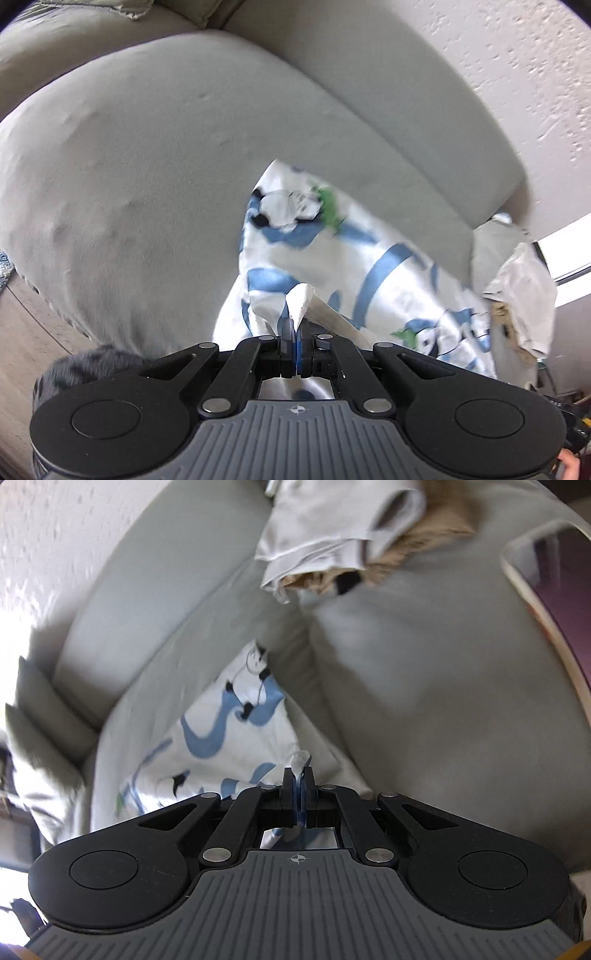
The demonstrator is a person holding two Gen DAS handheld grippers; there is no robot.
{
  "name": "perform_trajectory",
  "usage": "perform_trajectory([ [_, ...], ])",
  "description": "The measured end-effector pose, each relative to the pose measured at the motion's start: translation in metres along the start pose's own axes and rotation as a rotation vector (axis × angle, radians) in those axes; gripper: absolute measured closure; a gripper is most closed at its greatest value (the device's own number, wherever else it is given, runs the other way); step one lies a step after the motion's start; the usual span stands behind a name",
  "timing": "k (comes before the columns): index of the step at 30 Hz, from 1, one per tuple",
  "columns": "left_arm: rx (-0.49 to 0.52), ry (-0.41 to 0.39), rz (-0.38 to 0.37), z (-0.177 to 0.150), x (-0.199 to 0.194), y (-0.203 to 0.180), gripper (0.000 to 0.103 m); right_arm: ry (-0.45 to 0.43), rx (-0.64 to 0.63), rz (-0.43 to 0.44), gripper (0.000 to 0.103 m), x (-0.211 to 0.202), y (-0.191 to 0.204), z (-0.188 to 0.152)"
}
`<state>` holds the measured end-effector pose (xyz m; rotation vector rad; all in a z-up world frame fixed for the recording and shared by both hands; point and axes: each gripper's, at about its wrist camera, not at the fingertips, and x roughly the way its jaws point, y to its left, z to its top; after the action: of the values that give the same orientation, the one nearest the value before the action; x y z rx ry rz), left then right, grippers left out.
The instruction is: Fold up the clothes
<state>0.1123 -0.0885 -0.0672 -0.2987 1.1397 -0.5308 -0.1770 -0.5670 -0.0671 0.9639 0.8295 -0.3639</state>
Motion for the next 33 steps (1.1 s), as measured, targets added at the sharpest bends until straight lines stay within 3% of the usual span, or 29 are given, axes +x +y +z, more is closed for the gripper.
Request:
perform_trajectory([
  [4,0.040,0.007,0.020,-0.021,-0.004,0.000,0.103,-0.036,-0.011,0.012,0.102,-0.016,-0.003,-0.006],
  [12,0.061,-0.075,0.145,-0.041,-0.027,0.004,0.102,-0.040,-0.017,-0.012,0.102,-0.029,-0.011,-0.036],
  [13,0.064,-0.085,0.161,-0.044,-0.030,0.004,0.093,-0.040,-0.016,-0.015,0.101,-0.031,-0.012,-0.040],
  [14,0.066,-0.095,0.177,-0.046,-0.033,0.005,0.074,-0.040,-0.015,-0.017,0.100,-0.033,-0.013,-0.044],
  [16,0.072,-0.116,0.208,-0.051,-0.039,0.006,0.047,-0.040,-0.013,-0.021,0.074,-0.037,-0.015,-0.052],
  [17,0.093,-0.170,0.246,-0.055,-0.050,0.001,0.047,-0.041,-0.011,-0.023,0.064,-0.038,-0.016,-0.056],
  [18,0.114,-0.225,0.285,-0.059,-0.061,-0.004,0.047,-0.041,-0.010,-0.025,0.046,-0.040,-0.017,-0.060],
  [20,0.171,-0.337,0.281,-0.065,-0.076,-0.019,0.047,-0.097,-0.025,-0.014,0.044,-0.055,-0.008,-0.068],
  [22,0.229,-0.361,0.187,-0.067,-0.073,-0.037,0.046,-0.166,-0.055,0.012,0.044,-0.069,0.003,-0.073],
  [25,0.289,-0.268,0.062,-0.066,-0.035,-0.067,0.044,-0.174,-0.078,0.097,0.044,-0.069,0.024,-0.081],
  [29,0.350,-0.106,0.023,-0.072,0.020,-0.105,0.044,-0.094,-0.102,0.186,0.044,-0.058,0.048,-0.096],
  [33,0.374,-0.063,0.018,-0.078,0.032,-0.109,0.037,-0.006,-0.127,0.193,0.042,-0.049,0.050,-0.111],
])
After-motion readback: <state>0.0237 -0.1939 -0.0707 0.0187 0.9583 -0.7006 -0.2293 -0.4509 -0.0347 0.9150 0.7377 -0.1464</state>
